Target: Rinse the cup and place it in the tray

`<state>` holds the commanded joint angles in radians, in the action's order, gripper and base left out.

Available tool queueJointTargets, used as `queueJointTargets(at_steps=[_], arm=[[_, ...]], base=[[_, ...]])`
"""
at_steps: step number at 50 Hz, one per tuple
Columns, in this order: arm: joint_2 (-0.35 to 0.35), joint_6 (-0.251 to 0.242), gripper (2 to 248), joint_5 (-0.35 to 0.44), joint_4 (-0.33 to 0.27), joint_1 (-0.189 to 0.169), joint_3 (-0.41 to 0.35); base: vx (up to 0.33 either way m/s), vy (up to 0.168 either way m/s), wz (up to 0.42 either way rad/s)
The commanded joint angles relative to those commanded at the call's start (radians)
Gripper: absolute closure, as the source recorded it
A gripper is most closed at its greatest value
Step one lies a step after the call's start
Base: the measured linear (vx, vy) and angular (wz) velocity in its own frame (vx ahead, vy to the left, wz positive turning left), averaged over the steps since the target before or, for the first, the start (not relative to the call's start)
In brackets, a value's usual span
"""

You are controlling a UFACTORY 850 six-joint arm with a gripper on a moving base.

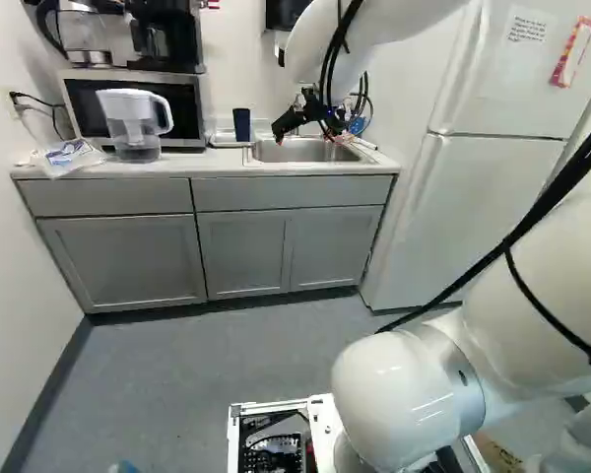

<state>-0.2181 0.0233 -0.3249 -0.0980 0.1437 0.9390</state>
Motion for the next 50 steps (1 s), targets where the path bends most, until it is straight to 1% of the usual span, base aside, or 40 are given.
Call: queueJointTargets(at_steps=[18, 50], arm=[[0.0, 0.0, 3, 0.0, 0.0, 0.0, 0.0], [0.0, 0.0, 3, 0.007, 0.001, -0.001, -0.005]], base=[[-0.149, -0.005, 0.005], [-0.002, 0.0, 0.0]])
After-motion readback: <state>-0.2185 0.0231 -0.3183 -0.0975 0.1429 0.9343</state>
